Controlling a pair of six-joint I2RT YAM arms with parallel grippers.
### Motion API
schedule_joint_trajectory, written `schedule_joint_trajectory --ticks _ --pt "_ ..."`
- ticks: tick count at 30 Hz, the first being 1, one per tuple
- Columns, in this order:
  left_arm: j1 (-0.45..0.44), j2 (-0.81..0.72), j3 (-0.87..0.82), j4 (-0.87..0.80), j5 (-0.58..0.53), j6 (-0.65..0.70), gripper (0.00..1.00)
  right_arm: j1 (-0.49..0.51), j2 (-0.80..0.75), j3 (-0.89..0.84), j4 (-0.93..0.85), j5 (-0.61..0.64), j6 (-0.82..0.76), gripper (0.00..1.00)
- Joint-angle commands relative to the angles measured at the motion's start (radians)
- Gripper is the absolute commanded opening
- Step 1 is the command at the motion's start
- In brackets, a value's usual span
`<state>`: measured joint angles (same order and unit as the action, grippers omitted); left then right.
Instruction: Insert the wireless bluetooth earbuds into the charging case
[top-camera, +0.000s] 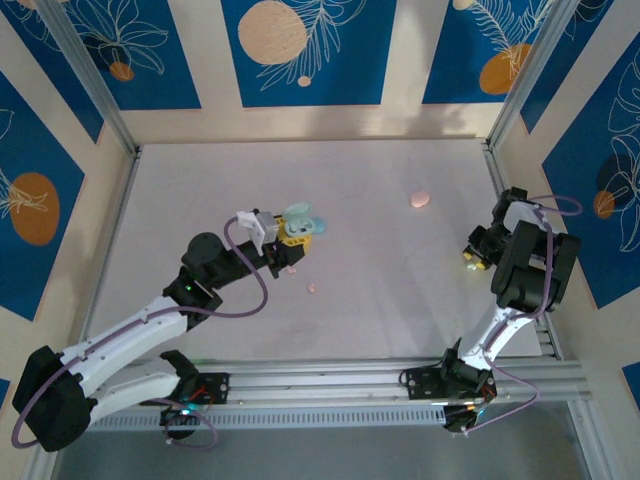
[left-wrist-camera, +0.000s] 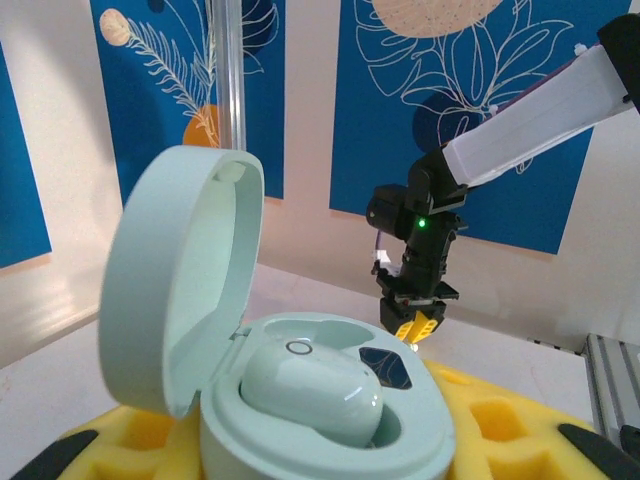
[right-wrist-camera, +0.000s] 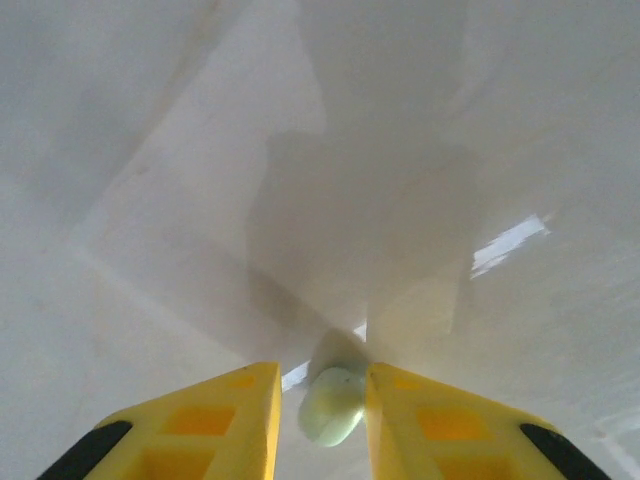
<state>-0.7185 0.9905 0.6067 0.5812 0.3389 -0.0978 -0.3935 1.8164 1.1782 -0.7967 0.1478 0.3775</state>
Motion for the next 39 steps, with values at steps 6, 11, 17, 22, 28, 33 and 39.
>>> schedule_joint_trajectory --ticks 6,11,17,22,28,33,39 --pt "-0.010 -0.008 -0.004 0.044 0.002 0.000 0.35 0.097 -0.030 0.003 -0.078 -0.102 0.053 0.30" --pt "-0.009 -0.015 -0.002 0.034 0.001 -0.002 0.35 0.148 -0.074 -0.015 -0.085 -0.104 0.078 0.30" --pt "-0.009 -0.014 0.009 0.013 0.005 0.000 0.35 0.124 -0.130 0.005 -0.056 -0.040 0.053 0.32" --pt "-0.009 -0.007 0.012 0.019 0.005 -0.010 0.35 0.073 -0.066 0.042 -0.065 -0.027 0.031 0.38" --pt "-0.010 -0.004 0.014 0.019 0.004 -0.017 0.35 0.054 -0.017 -0.012 -0.009 -0.059 0.039 0.42" --pt "-0.010 -0.007 0.021 0.009 0.004 -0.013 0.35 0.079 0.021 -0.008 0.011 -0.090 0.017 0.42" --pt "-0.010 -0.007 0.020 0.009 -0.001 -0.020 0.35 0.117 0.034 -0.010 0.001 -0.110 0.015 0.40"
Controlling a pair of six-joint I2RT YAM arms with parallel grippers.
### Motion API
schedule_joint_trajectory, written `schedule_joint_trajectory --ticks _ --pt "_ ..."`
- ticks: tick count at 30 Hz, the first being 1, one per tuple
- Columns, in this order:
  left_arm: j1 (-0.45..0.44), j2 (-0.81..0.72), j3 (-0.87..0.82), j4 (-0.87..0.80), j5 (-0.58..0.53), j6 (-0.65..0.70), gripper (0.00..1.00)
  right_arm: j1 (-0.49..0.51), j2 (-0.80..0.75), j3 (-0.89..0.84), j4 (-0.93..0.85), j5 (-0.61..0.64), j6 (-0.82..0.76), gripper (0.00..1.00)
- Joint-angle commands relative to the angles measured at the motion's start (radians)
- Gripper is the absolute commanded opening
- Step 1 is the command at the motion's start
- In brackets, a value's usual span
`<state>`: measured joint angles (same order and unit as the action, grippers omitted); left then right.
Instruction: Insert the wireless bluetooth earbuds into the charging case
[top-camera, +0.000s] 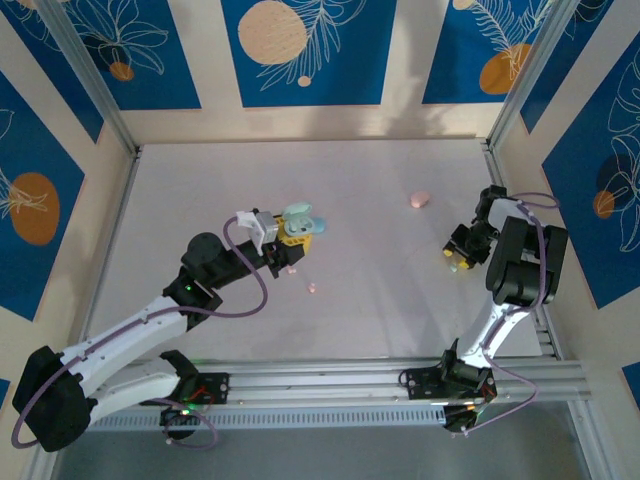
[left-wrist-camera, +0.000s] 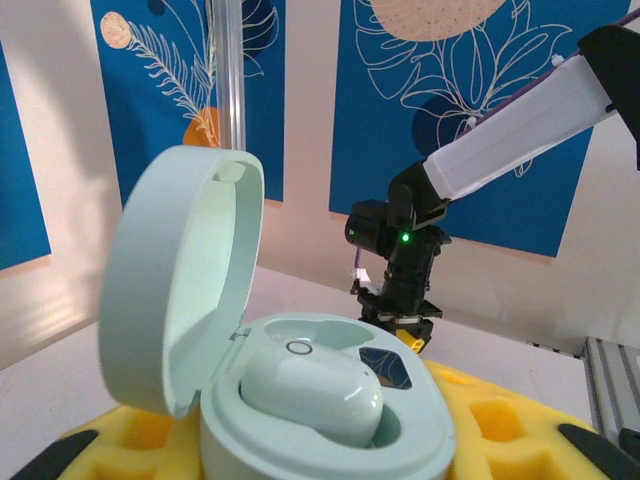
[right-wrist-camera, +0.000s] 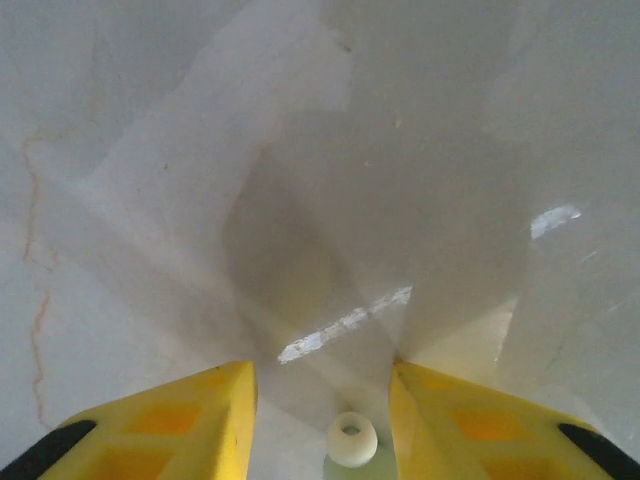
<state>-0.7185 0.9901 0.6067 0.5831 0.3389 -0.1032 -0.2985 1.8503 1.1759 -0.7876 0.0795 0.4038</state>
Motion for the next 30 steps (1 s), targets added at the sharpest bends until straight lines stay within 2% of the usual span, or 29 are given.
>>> schedule_joint_trajectory --ticks 1,12,16,20,26,30 --pt "-0.009 -0.006 0.020 0.007 -0.003 -0.015 0.35 0.032 -0.005 -0.011 -0.011 -0.051 -0.011 0.40" --pt "-0.009 -0.013 0.021 -0.003 0.001 -0.013 0.35 0.150 -0.034 -0.005 -0.063 -0.076 -0.011 0.38" --pt "-0.010 -0.022 0.021 -0.014 0.002 -0.011 0.35 0.153 -0.077 -0.007 -0.052 -0.011 0.002 0.38" --pt "-0.009 -0.028 0.021 -0.019 -0.002 -0.007 0.35 0.089 -0.158 -0.040 -0.024 0.026 0.055 0.41" --pt "-0.010 -0.018 0.015 -0.001 0.001 -0.014 0.35 -0.053 -0.266 -0.212 0.098 -0.132 0.161 0.44" --pt "-0.010 -0.007 0.022 0.002 0.011 -0.016 0.36 -0.089 -0.269 -0.279 0.158 -0.217 0.184 0.46"
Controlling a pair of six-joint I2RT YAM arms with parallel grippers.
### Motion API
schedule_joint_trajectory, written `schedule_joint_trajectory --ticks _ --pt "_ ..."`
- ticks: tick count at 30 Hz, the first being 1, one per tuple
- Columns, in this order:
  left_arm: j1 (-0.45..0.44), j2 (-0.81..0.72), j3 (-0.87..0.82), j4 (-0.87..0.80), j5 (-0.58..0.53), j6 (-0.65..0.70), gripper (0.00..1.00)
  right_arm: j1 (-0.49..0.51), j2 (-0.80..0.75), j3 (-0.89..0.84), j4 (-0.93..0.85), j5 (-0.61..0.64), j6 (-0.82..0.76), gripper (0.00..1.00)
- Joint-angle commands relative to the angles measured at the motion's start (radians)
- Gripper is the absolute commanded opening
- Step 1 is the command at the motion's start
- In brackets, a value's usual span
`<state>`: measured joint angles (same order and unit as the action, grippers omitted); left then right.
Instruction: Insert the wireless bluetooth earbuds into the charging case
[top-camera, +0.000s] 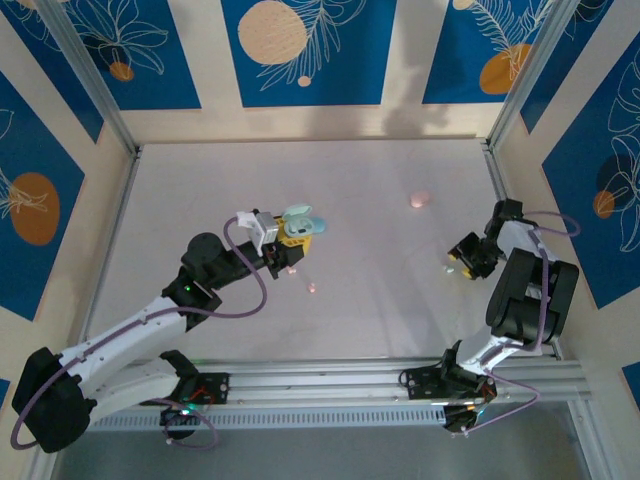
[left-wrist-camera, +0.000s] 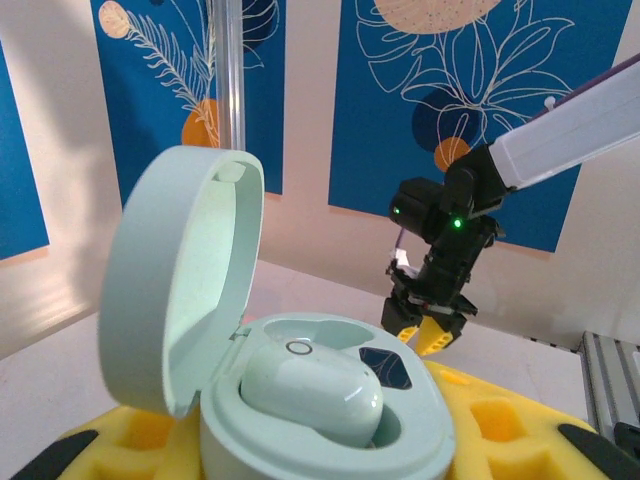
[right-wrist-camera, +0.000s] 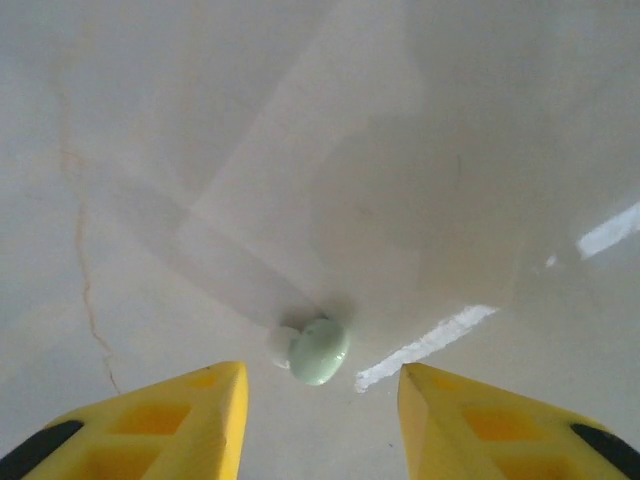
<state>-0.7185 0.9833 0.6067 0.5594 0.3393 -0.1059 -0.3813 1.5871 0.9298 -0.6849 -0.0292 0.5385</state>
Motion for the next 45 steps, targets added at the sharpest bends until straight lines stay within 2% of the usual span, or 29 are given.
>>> schedule_joint_trajectory --ticks 1,8,16,34,45 --pt "-0.010 0.002 0.023 0.027 0.012 -0.014 0.35 -0.007 0.002 -0.035 0.060 -0.110 0.048 0.46" --pt "-0.009 0.002 0.032 0.015 0.010 -0.013 0.36 -0.001 0.053 -0.024 0.093 -0.143 0.028 0.45" --pt "-0.009 0.006 0.040 0.007 0.010 -0.012 0.36 0.002 0.085 -0.010 0.085 -0.118 0.003 0.44" --pt "-0.009 0.014 0.044 0.005 0.008 -0.017 0.36 0.077 0.144 0.051 0.054 -0.087 -0.068 0.26" --pt "-0.010 0.012 0.042 0.002 0.006 -0.015 0.36 0.105 0.146 0.070 0.035 -0.063 -0.076 0.21"
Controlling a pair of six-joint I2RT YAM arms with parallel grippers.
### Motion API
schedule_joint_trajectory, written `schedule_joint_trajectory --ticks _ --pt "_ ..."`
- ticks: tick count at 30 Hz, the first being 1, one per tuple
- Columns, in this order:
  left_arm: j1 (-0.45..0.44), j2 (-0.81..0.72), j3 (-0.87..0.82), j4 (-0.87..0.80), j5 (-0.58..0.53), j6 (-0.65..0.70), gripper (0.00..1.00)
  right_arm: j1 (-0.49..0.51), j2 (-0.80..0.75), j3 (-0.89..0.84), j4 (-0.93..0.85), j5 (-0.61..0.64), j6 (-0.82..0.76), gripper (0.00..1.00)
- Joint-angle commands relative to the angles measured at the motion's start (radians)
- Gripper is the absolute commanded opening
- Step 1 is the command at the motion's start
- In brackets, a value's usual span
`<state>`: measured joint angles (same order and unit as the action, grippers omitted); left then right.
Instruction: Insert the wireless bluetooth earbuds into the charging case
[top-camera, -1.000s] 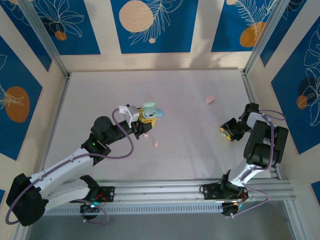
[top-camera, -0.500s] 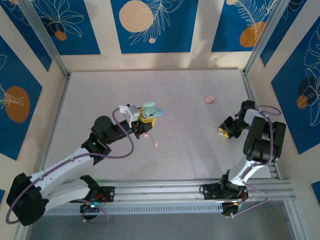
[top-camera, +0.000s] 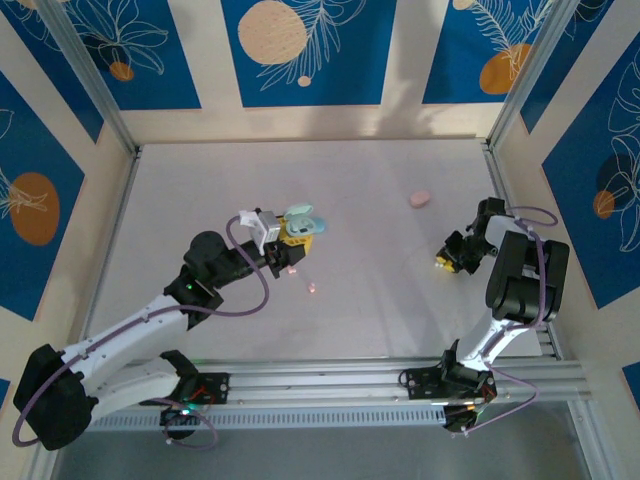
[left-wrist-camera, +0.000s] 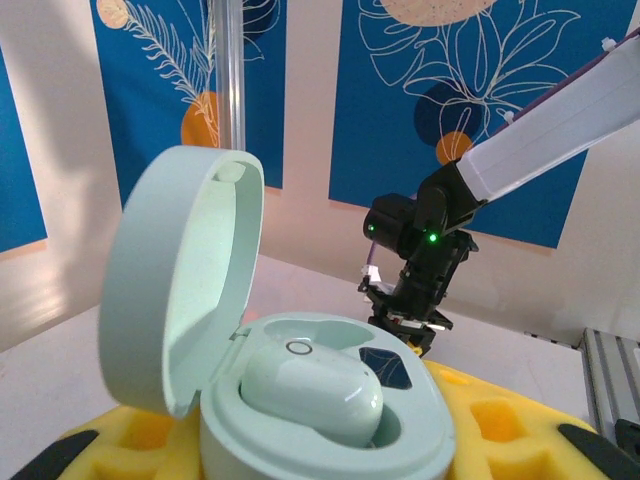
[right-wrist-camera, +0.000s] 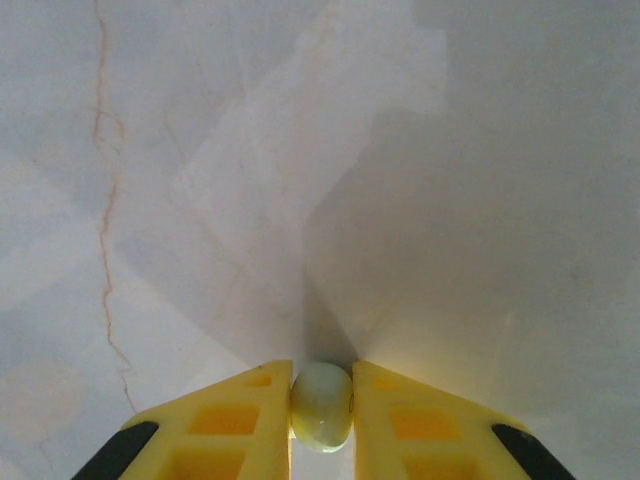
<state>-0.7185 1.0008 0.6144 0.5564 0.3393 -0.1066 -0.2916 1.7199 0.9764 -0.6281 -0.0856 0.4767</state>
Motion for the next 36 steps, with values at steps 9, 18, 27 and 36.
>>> schedule_joint_trajectory --ticks 9,18,27,36 --pt "-0.010 0.003 0.027 -0.020 -0.006 0.018 0.36 0.138 -0.099 0.058 -0.074 -0.068 -0.018 0.20" --pt "-0.010 0.054 0.009 -0.020 -0.026 0.074 0.36 0.443 -0.350 0.156 -0.183 -0.080 0.033 0.20" --pt "-0.012 0.154 0.011 0.041 -0.037 0.116 0.35 0.717 -0.441 0.378 -0.285 -0.016 0.043 0.21" --pt "-0.023 0.180 0.007 0.079 -0.045 0.137 0.34 0.926 -0.391 0.513 -0.288 0.105 0.030 0.21"
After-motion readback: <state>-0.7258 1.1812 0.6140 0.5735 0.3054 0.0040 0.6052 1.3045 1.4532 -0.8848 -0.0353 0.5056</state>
